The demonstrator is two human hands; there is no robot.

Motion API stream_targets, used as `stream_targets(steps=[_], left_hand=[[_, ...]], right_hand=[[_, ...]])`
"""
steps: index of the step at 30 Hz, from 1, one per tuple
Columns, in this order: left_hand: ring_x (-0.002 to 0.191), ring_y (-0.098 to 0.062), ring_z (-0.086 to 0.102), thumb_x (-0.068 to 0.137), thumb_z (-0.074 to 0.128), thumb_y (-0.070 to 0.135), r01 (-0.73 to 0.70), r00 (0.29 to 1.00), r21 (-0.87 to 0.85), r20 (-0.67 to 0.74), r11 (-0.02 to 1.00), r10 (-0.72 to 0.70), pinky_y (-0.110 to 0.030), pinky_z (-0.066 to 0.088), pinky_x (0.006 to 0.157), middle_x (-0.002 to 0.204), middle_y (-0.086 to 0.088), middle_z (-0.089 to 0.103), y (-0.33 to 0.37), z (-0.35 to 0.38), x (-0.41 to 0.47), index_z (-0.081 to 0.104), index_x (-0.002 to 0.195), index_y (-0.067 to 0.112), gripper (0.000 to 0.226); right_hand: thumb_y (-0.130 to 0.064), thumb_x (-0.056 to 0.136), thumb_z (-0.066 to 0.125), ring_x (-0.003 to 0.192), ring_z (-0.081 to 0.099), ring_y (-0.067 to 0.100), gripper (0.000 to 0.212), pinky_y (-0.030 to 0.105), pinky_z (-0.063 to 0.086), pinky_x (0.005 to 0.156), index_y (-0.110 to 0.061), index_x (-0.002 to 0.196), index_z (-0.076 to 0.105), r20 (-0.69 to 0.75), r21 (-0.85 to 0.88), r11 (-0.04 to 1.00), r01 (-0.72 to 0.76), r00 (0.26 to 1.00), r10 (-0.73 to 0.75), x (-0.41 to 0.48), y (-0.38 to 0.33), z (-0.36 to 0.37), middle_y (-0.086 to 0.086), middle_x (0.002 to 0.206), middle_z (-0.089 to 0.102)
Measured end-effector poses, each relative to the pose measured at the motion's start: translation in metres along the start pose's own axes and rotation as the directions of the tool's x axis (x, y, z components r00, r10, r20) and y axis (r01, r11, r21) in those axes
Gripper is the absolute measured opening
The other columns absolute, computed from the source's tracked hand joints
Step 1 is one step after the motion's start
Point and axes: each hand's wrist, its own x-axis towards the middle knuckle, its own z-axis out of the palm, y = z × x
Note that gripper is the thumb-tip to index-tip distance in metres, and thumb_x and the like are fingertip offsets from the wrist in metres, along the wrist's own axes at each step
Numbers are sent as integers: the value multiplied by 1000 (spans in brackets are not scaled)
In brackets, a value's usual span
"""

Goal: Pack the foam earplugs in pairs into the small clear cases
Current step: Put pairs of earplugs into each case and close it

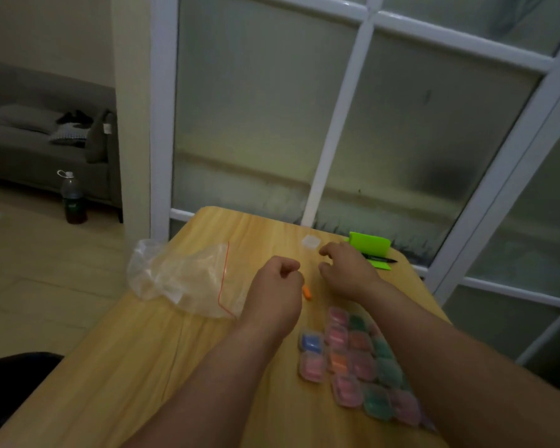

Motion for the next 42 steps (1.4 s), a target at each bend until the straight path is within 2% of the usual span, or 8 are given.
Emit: stream_targets(steps=[7,12,19,25,27,30,37,42], left_hand=[[105,-12,66,100,53,18,-8,999,19,-41,1000,9,-41,55,101,109,8,69,-14,-2,12,67,114,26,21],[102,-11,66,101,51,19,30,998,14,-49,999,-30,-42,56,98,110,6,68,-17,-6,16,67,112,29,22],[102,-15,67,102,53,18,47,999,31,8,998,-47,-43,57,97,107,3,70,-10,-5,1,64,113,28,19],[96,-4,66,100,62,26,-144,986,156,103,977,129,-23,57,76,119,11,61,13,-11,-34,50,133,33,36],[96,0,67,101,64,33,-220,968,166,161,961,194,-16,56,71,119,12,63,20,-14,-49,49,136,35,39],[94,-4,71,101,64,33,-243,950,116,230,963,212,-36,62,84,109,7,73,28,-22,-78,59,128,32,27],[99,-19,76,108,53,30,-122,936,-128,316,984,157,-37,63,90,108,-4,78,36,-50,-124,69,123,24,23],[106,-20,75,107,57,30,-34,949,-211,300,977,98,-39,63,90,116,-4,77,32,-56,-126,69,126,22,24]], right_hand=[[-49,102,42,140,47,42,58,55,43,113,-42,159,33,77,-151,988,-40,996,52,78,-18,34,19,160,37],[-46,108,33,135,49,39,47,51,42,108,-29,148,52,123,-315,949,7,992,33,86,-31,33,16,150,49],[-7,94,54,113,66,29,44,35,52,89,-27,134,60,-12,139,990,24,1000,-23,26,-24,-7,8,127,69],[-14,101,62,79,75,21,21,44,59,69,-19,121,62,-55,707,706,47,998,-11,-95,-46,-58,8,91,77],[-15,105,59,77,73,18,17,40,58,67,-23,119,63,-50,756,651,70,998,-49,-133,-54,-67,6,93,79],[-18,105,62,83,73,10,17,31,61,69,-31,116,66,-117,761,636,128,991,-59,-183,-63,-74,-4,100,78],[-12,99,70,92,74,9,17,26,62,75,-25,111,71,-169,838,523,155,985,-21,-235,-86,-78,-10,101,76],[-31,101,68,91,72,2,9,18,58,71,-28,106,75,-156,848,515,125,988,17,-250,-98,-75,-10,98,78]])
